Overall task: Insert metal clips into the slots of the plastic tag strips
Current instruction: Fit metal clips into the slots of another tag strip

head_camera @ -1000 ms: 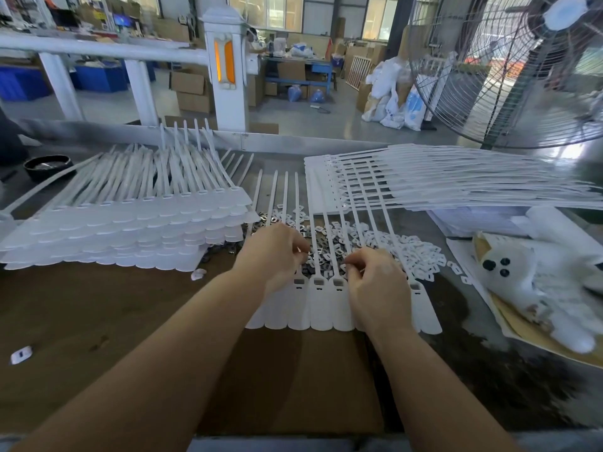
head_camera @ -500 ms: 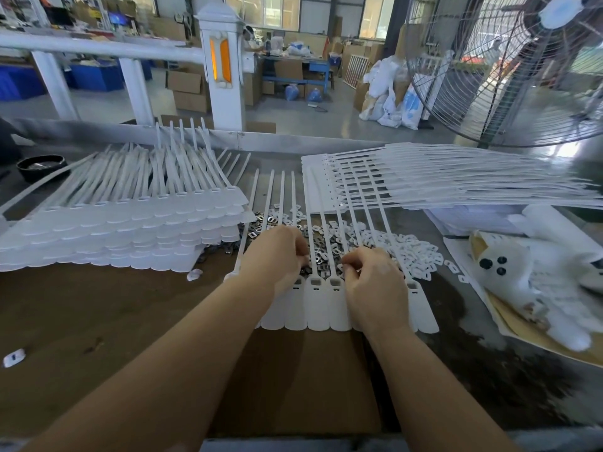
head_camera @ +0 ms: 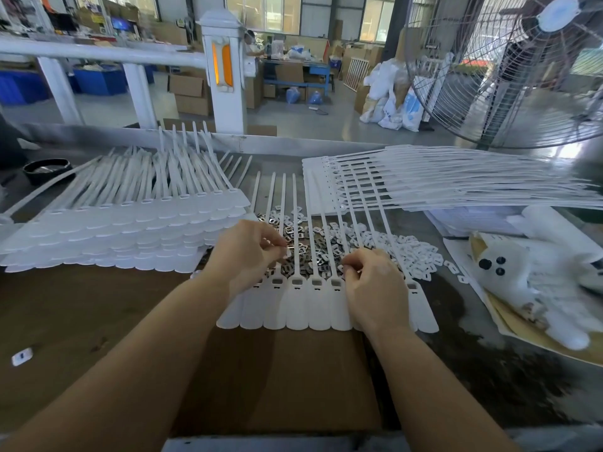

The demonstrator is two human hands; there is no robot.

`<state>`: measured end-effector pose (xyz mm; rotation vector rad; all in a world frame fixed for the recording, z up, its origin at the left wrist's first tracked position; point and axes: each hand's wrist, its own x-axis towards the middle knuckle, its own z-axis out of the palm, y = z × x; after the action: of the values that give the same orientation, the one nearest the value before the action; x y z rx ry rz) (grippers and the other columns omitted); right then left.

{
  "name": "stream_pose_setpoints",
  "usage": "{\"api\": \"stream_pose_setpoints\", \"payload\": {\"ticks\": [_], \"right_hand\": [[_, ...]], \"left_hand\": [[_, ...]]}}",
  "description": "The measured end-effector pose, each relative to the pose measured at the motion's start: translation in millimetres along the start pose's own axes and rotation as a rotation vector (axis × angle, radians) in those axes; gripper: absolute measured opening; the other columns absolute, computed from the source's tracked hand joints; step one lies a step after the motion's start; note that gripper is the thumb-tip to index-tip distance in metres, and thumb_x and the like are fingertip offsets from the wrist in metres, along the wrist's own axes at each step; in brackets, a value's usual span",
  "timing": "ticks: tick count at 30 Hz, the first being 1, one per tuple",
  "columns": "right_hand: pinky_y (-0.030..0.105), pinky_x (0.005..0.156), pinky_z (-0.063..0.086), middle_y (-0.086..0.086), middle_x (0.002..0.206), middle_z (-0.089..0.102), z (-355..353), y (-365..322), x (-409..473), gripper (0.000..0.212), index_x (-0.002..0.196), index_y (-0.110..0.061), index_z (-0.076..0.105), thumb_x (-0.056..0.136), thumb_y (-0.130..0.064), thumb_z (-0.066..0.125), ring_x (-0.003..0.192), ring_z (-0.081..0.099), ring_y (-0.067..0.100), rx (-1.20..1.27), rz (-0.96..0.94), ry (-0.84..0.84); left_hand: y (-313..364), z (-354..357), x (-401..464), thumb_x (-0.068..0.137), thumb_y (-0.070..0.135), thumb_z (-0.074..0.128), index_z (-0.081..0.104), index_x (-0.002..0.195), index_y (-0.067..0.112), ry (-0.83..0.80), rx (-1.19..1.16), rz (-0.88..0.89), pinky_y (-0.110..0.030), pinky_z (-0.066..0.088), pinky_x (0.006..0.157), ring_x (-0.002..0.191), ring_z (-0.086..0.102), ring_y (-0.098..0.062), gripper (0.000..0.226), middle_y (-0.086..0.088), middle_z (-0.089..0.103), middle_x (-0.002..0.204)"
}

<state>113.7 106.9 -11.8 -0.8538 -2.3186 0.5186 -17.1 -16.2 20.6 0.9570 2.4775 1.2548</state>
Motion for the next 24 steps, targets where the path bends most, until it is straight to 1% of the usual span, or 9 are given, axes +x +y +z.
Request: {"api": "stream_pose_setpoints", "payload": {"ticks": [2, 3, 5, 6, 9, 12, 17, 21, 24], "right_hand": [[0.022, 0.083, 0.038, -0.005, 0.094, 0.054, 0, 1, 0, 0.014, 0.098, -0.015, 0.065, 0.092, -0.014, 0.053, 0.093, 0.052, 0.014, -0.002, -0.002, 0.001], [0.022, 0.083, 0.038, -0.005, 0.094, 0.055, 0, 1, 0, 0.014, 0.098, -0.015, 0.065, 0.092, -0.014, 0.053, 0.093, 0.052, 0.014, -0.003, -0.003, 0.002], [0.021, 0.081, 0.037, -0.004, 0.094, 0.055, 0, 1, 0, 0.014, 0.098, -0.015, 0.066, 0.092, -0.014, 0.053, 0.092, 0.051, 0.013, -0.004, -0.006, 0.006], [0.02, 0.081, 0.036, -0.005, 0.093, 0.054, 0, 1, 0, 0.014, 0.098, -0.015, 0.066, 0.091, -0.014, 0.053, 0.091, 0.051, 0.013, -0.005, -0.009, 0.008], [0.019, 0.08, 0.036, -0.005, 0.092, 0.054, 1, 3, 0, 0.014, 0.097, -0.015, 0.066, 0.092, -0.014, 0.053, 0.088, 0.049, 0.011, -0.005, -0.017, 0.012], [0.018, 0.079, 0.034, -0.003, 0.095, 0.058, 2, 4, 0, 0.013, 0.097, -0.016, 0.066, 0.091, -0.014, 0.054, 0.085, 0.044, 0.008, -0.006, -0.02, 0.018], [0.019, 0.08, 0.037, -0.003, 0.095, 0.058, 3, 3, 1, 0.013, 0.096, -0.015, 0.066, 0.091, -0.014, 0.054, 0.087, 0.049, 0.01, -0.003, -0.022, 0.02], [0.02, 0.081, 0.037, -0.003, 0.095, 0.059, 2, 2, 0, 0.013, 0.096, -0.015, 0.066, 0.091, -0.014, 0.054, 0.088, 0.05, 0.011, -0.004, -0.02, 0.02], [0.02, 0.081, 0.037, -0.003, 0.094, 0.058, 2, 2, 0, 0.013, 0.096, -0.015, 0.066, 0.091, -0.014, 0.054, 0.089, 0.05, 0.011, -0.001, -0.016, 0.015]], "left_hand": [[-1, -7, -1, 0.086, 0.012, 0.066, 0.062, 0.072, 0.025, -0.025, -0.019, -0.031, -0.018, 0.044, 0.048, 0.054, 0.06, -0.004, 0.02, -0.003, 0.067, 0.076], [-2, -11, -1, 0.086, 0.011, 0.065, 0.063, 0.073, 0.023, -0.041, -0.01, -0.038, -0.02, 0.046, 0.048, 0.05, 0.058, -0.005, 0.018, -0.003, 0.066, 0.072], [-3, -18, 0, 0.086, 0.013, 0.065, 0.067, 0.077, 0.019, -0.079, 0.05, -0.032, -0.029, 0.051, 0.062, 0.056, 0.056, -0.013, 0.011, 0.002, 0.064, 0.065], [-3, -21, 0, 0.086, 0.014, 0.066, 0.069, 0.079, 0.017, -0.1, 0.076, -0.025, -0.029, 0.05, 0.066, 0.059, 0.055, -0.014, 0.008, 0.004, 0.063, 0.062], [-2, -29, 0, 0.084, 0.017, 0.068, 0.072, 0.084, 0.015, -0.169, 0.136, -0.021, -0.022, 0.042, 0.063, 0.066, 0.056, -0.011, 0.005, 0.005, 0.064, 0.068], [0, -33, 2, 0.083, 0.016, 0.069, 0.074, 0.084, 0.016, -0.235, 0.193, -0.028, -0.016, 0.041, 0.061, 0.069, 0.056, -0.007, 0.005, 0.006, 0.066, 0.075], [1, -41, 4, 0.083, 0.017, 0.068, 0.073, 0.086, 0.016, -0.346, 0.273, -0.038, -0.015, 0.037, 0.054, 0.059, 0.049, -0.004, 0.006, 0.01, 0.061, 0.066], [1, -43, 5, 0.083, 0.018, 0.069, 0.072, 0.081, 0.018, -0.36, 0.306, -0.046, -0.013, 0.038, 0.051, 0.055, 0.049, -0.003, 0.003, 0.01, 0.06, 0.064], [-2, -43, 5, 0.083, 0.016, 0.069, 0.07, 0.075, 0.018, -0.371, 0.277, -0.067, -0.012, 0.039, 0.047, 0.048, 0.049, -0.002, 0.008, 0.005, 0.061, 0.059]]}}
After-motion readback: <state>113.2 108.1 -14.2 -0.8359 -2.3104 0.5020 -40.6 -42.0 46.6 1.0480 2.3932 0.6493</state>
